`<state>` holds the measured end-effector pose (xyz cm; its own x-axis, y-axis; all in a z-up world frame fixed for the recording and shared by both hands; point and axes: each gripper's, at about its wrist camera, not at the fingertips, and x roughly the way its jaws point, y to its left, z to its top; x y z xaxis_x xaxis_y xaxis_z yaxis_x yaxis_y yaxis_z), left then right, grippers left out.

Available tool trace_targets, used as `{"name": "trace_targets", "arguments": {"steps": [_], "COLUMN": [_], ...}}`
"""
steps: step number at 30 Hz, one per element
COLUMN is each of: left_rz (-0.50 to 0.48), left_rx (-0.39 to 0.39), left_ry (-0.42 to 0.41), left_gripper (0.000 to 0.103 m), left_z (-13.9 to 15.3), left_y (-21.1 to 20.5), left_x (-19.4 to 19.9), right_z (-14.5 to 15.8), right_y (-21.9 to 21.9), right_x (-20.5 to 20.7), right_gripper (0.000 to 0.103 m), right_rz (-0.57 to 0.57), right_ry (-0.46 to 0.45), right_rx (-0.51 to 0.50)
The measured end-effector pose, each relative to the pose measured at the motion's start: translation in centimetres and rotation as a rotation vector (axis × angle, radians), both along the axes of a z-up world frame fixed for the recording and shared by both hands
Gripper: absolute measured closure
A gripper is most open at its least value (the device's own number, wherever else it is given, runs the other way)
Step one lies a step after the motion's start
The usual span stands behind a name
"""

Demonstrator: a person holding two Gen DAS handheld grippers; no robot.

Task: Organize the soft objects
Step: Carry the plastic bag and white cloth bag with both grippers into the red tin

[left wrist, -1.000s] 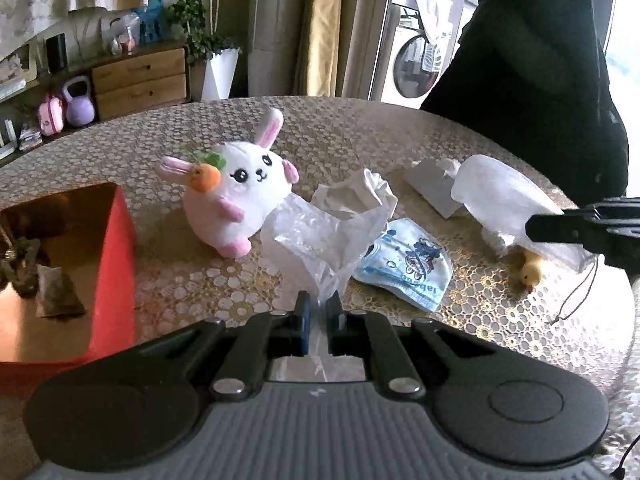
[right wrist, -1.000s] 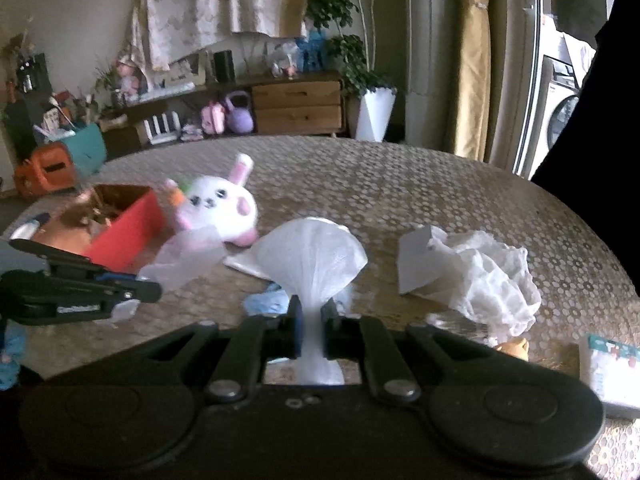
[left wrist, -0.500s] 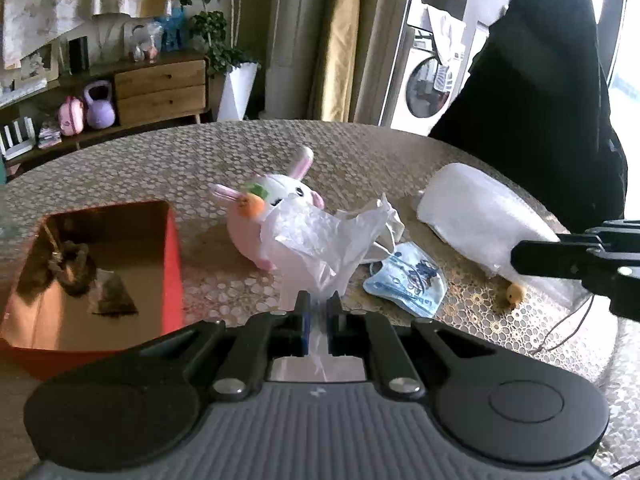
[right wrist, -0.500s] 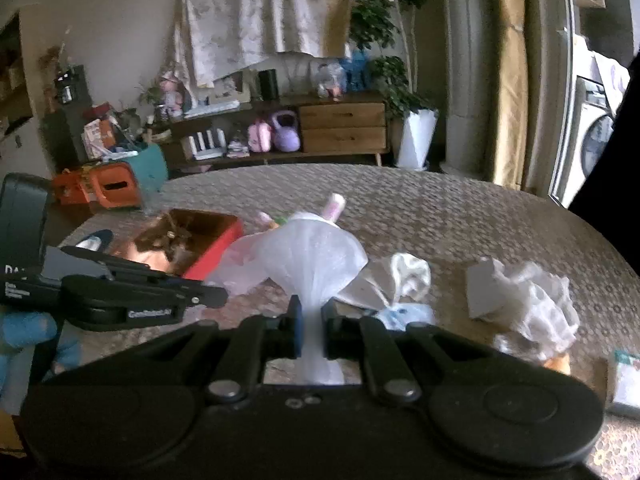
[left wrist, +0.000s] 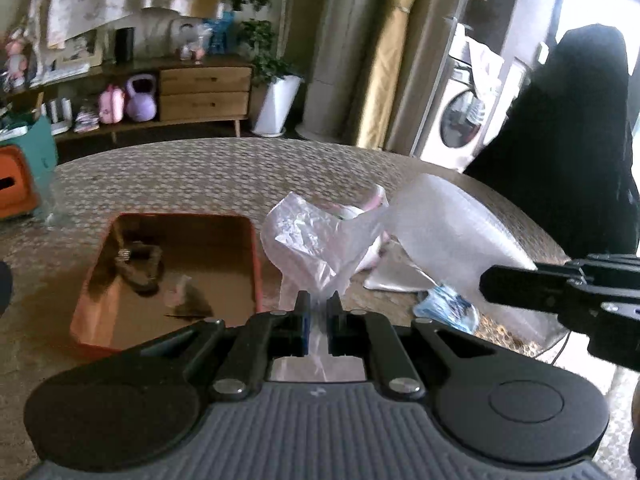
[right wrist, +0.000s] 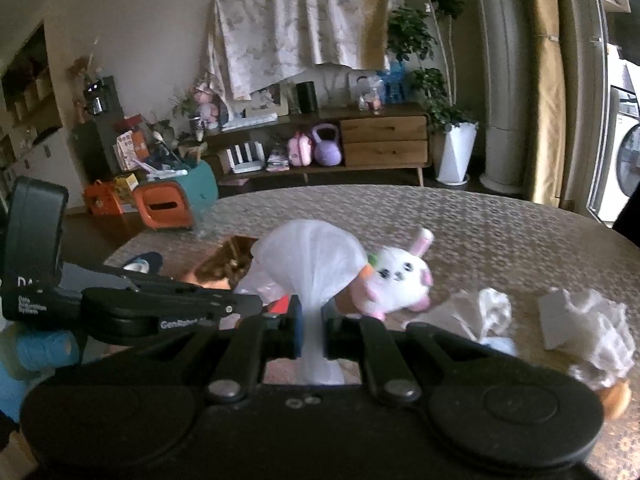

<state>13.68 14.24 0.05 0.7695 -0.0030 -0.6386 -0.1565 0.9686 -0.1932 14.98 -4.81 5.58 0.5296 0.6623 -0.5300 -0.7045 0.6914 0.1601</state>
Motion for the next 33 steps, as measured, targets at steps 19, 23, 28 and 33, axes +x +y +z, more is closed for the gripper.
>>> {"name": "trace_targets", "arguments": {"steps": [19,23,28,33], "left_rz": [0.21,0.215,0.217,0.203], "left_rx": [-0.087,-0.084,-0.094,-0.089], "left_ry": [0.009,0.037,0.09,0.133], "left_gripper": [0.095,0.095,0.095,0.095], "left_z": [0.0,-1.3,-3.5,-5.5], "left_y": [12.1,13.2,14.1,14.3], "left_x": [-0.6,0.2,1.4,2.4], "right_z": [-0.6,-1.5,-3.2,-5.6], "right_y": [12.6,14.7,16.5,18.2], "right_x": [2.1,3.0,5.5,7.9], "right_gripper": [0.096,0.095,0.095,0.095], "right_rz": [0.038,0.027,-0.022,-0.074], "right_ry": [0.095,0.108,0.163,0.212], "right_rx": [0.044,0.029,0.004,-0.039]}}
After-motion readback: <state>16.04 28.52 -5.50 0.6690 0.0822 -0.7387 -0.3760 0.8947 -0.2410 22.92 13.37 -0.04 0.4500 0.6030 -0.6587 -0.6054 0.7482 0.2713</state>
